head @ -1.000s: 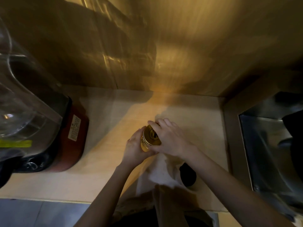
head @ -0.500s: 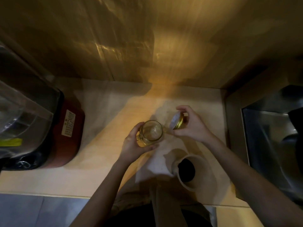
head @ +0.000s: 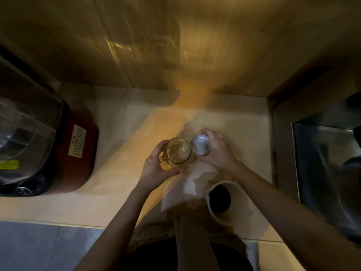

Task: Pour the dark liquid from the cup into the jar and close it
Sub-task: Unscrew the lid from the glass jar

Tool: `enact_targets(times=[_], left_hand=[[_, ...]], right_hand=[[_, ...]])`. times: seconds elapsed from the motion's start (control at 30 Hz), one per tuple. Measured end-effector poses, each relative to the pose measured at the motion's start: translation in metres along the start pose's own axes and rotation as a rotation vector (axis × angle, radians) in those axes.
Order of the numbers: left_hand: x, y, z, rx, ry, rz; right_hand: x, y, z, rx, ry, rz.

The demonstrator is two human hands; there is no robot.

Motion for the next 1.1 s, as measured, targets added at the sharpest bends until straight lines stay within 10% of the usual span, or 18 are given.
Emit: enact_targets(times=[0.33,0.57,1.1], left_hand=[[0.006,0.002,0.001,-0.034,-0.019,0.001],[0.011,0.006,0.0,-0.015,-0.056,-0.012],[0.005,0.035,0.001,0.196,-0.082,-0.078]], right_hand=[[-0.005,-0.006,0.018,-0.188,0.269,-0.067],[-0.014,0.007,-0.016,-0.133,0.031,0.021],[0.027,0.169,-0.048,0.365,-0.52,0.411]])
Point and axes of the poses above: each hand's wrist, its own y-axis away from the middle knuckle, its own z-axis out of the palm, x = y × z, the point moved 10 cm from there along -y, towards the middle knuckle, and after that the axes turned 5 degrees about -z, right-handed, at the moved point
